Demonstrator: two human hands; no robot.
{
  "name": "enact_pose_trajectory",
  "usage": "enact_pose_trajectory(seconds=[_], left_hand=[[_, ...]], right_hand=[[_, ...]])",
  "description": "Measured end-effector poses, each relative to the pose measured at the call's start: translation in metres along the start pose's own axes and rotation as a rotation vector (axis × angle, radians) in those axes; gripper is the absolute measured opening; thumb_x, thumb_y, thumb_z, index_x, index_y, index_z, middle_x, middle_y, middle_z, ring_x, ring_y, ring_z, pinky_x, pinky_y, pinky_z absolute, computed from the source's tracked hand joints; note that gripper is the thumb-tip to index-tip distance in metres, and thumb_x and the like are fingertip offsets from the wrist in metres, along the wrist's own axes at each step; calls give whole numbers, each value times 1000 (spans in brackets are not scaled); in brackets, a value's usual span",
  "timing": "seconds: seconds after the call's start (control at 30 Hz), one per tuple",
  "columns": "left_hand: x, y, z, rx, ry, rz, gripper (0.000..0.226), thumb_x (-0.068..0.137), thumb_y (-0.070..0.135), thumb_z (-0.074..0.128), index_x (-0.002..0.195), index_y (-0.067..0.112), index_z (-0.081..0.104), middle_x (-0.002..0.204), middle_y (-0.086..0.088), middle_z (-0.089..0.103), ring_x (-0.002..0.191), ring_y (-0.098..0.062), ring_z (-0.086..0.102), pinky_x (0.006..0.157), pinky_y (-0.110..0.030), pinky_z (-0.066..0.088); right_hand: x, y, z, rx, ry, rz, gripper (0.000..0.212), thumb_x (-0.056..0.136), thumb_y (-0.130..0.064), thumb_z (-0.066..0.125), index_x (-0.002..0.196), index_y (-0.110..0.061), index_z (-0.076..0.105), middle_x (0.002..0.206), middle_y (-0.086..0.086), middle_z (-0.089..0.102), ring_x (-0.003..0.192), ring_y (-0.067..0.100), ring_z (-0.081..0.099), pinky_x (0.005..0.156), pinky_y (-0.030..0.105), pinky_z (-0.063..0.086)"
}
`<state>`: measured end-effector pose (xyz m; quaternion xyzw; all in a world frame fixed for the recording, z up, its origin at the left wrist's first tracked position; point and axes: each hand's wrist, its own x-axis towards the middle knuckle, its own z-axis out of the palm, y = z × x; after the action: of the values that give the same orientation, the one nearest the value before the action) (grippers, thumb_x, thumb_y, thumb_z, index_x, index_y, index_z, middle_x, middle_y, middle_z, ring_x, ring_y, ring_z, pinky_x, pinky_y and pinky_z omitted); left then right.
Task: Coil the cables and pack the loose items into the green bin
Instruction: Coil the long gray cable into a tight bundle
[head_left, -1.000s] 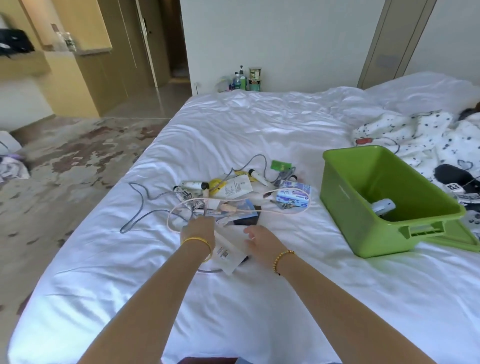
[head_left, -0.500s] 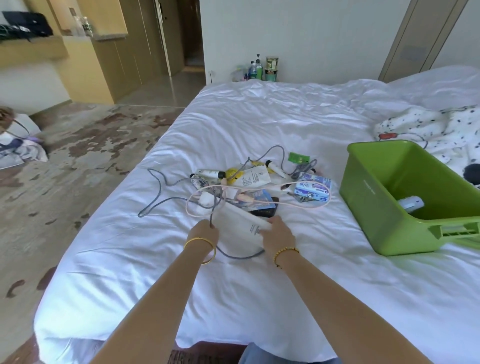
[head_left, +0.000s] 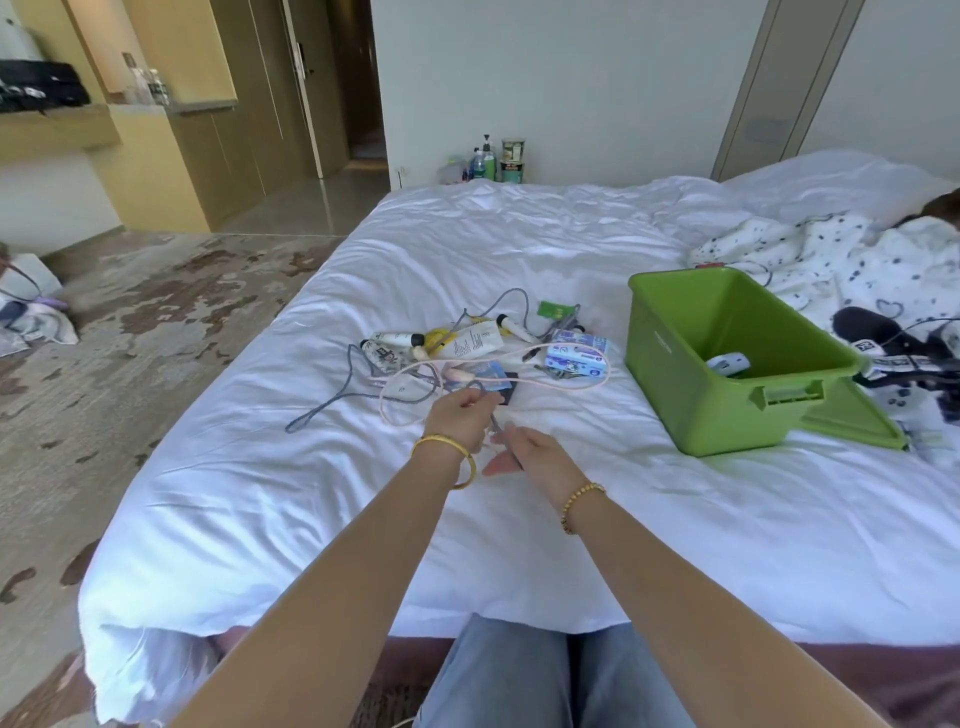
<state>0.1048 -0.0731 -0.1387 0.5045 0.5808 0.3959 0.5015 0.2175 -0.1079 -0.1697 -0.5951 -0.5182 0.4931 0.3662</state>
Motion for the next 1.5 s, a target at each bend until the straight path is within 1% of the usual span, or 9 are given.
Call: enact_pose_trajectory(seconds=[0.13,0.43,0.6,0.83,0.93,1.0,1.07,1.3,1.5], left_hand=[[-31,13,6,-38,-71,66,28,88,16,58,62,14,51,43,4,48,41,-15,33,42,-20,28],[-77,102,28,172,-156,416,30,90,21,54,60,18,61,35,7,47,31,-4,38,39,-16,34],[-71,62,10,626,140,417,23,90,26,56,94,4,62,96,-21,64,93,-31,58,81,-32,43],[-66,28,2,781,166,763,77,80,18,60,146,23,23,155,-10,15,144,-26,11,117,-43,11],[-60,30,1,996,-74,776,41,88,33,58,127,22,53,133,-5,53,130,-26,42,110,-41,30],[-61,25,4,874,-299,563,17,91,32,54,96,17,62,89,-5,70,90,-22,65,78,-27,50],[-61,14,2,728,-314,417,20,93,30,52,74,23,52,60,1,62,61,-16,59,54,-21,43],[-78,-15,-5,316,-279,265,40,99,28,39,64,16,55,50,0,43,37,0,42,60,-19,41],[-109,12,21,27,-633,278,42,101,31,30,70,17,55,39,13,32,34,-4,27,52,-18,48]], right_hand=[[-23,12,-13,76,77,-65,41,93,-48,42,74,-19,64,55,-2,52,59,11,51,72,22,41],[-53,-35,-52,370,377,-299,37,95,-29,48,60,-17,52,38,-14,38,45,7,34,54,20,31],[-69,-40,-60,450,451,-305,35,97,-25,45,62,-20,45,63,-3,48,61,7,47,66,20,43],[-78,-31,-47,94,125,-287,32,98,-13,41,70,-18,57,56,3,41,38,7,34,40,15,29],[-77,-24,-47,55,107,-265,31,97,-15,44,70,-19,59,55,3,38,43,11,30,41,17,27],[-75,-19,-50,130,175,-246,30,97,-17,45,69,-17,59,55,3,37,45,12,31,44,19,28],[-72,-14,-54,268,253,-214,31,97,-19,45,69,-15,55,56,1,36,46,12,31,46,20,30],[-58,-8,-50,697,325,-106,27,100,-12,34,76,-15,48,68,4,53,40,2,54,56,22,49],[-56,0,-35,623,151,-82,30,100,-7,32,78,-12,53,67,9,49,61,17,50,55,20,49]])
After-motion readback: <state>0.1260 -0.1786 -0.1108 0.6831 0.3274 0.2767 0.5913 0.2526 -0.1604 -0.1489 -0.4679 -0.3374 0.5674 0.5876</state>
